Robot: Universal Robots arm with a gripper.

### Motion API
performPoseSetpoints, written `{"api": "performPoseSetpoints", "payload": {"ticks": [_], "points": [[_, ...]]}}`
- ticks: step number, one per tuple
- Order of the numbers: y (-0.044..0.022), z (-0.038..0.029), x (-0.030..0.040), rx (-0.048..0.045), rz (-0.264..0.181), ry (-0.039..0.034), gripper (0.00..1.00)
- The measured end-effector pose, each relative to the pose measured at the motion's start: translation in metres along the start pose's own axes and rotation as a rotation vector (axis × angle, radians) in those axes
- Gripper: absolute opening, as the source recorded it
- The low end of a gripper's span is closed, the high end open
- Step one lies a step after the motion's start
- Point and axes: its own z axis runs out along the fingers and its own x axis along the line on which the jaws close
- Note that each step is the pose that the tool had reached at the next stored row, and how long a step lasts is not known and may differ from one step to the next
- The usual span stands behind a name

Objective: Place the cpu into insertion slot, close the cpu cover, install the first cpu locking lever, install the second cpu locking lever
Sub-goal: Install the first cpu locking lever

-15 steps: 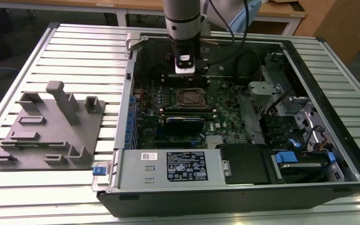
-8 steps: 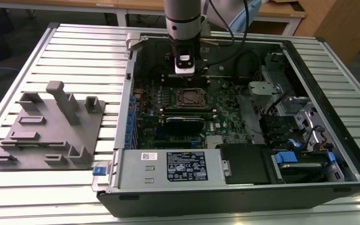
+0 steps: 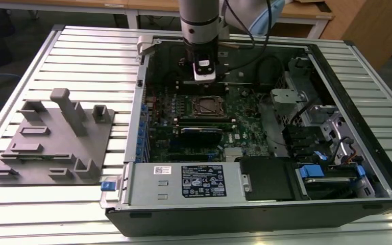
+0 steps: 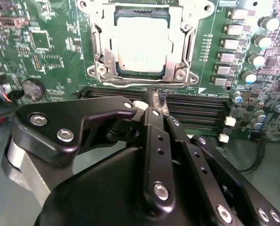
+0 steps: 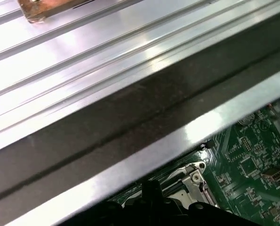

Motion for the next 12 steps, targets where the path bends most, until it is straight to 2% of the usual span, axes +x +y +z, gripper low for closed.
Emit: {"api": "performPoseSetpoints", "payload": {"ticks": [6, 9, 12], "points": [[-0.0001, 0.0008, 0.0001, 0.0, -0.067, 0.0056, 0.1], [-0.0002, 0.0015, 0.0001, 0.0063, -0.104, 0.0058, 0.1], [-0.0003, 0.002, 0.0001, 0.0189, -0.138, 0.0026, 0.1]]}}
